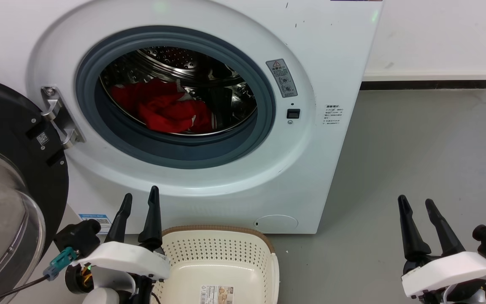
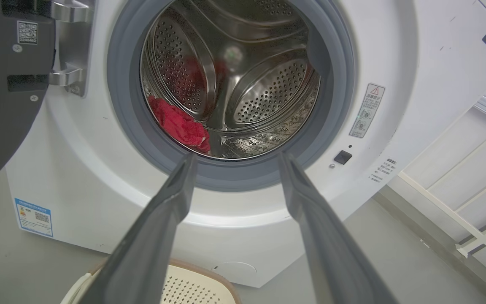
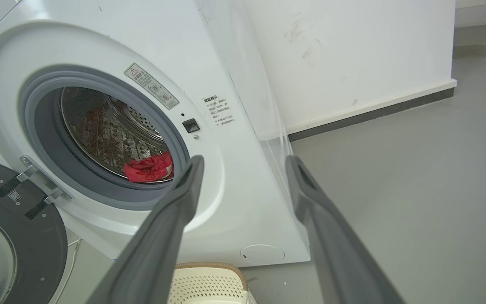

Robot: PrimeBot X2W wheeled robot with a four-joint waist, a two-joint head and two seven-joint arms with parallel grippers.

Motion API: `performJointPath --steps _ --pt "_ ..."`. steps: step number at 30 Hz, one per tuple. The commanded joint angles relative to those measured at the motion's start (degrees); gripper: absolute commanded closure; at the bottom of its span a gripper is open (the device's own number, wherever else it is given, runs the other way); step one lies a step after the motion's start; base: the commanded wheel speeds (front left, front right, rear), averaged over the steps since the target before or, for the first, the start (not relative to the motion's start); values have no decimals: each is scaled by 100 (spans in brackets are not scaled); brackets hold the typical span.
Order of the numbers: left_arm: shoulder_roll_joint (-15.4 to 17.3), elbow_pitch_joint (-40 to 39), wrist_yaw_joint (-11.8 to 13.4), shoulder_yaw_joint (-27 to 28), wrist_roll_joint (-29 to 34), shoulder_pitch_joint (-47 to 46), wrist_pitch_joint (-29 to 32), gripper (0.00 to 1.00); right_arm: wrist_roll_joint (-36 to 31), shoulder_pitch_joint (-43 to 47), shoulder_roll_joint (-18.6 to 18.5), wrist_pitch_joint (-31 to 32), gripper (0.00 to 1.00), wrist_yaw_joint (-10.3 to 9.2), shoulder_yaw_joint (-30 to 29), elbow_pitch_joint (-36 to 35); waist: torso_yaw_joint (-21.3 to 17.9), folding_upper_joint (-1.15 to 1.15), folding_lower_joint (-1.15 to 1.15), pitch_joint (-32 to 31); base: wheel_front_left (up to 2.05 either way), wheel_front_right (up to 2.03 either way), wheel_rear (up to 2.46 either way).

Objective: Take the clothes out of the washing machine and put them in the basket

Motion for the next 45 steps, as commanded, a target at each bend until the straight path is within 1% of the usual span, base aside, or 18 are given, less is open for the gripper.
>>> performJointPath --steps 1,22,45 --pt "51 -24 25 -22 159 -134 -48 0 -152 -16 1 -36 0 0 12 -107 2 0 0 -3 0 0 0" --pt "148 32 202 -179 1422 -186 -336 0 -1399 170 3 -33 0 0 12 -344 65 0 0 -12 0 0 0" --pt "211 159 352 -250 2403 -215 -597 0 -2379 274 5 -74 0 -1 8 -431 91 0 0 -20 0 0 0"
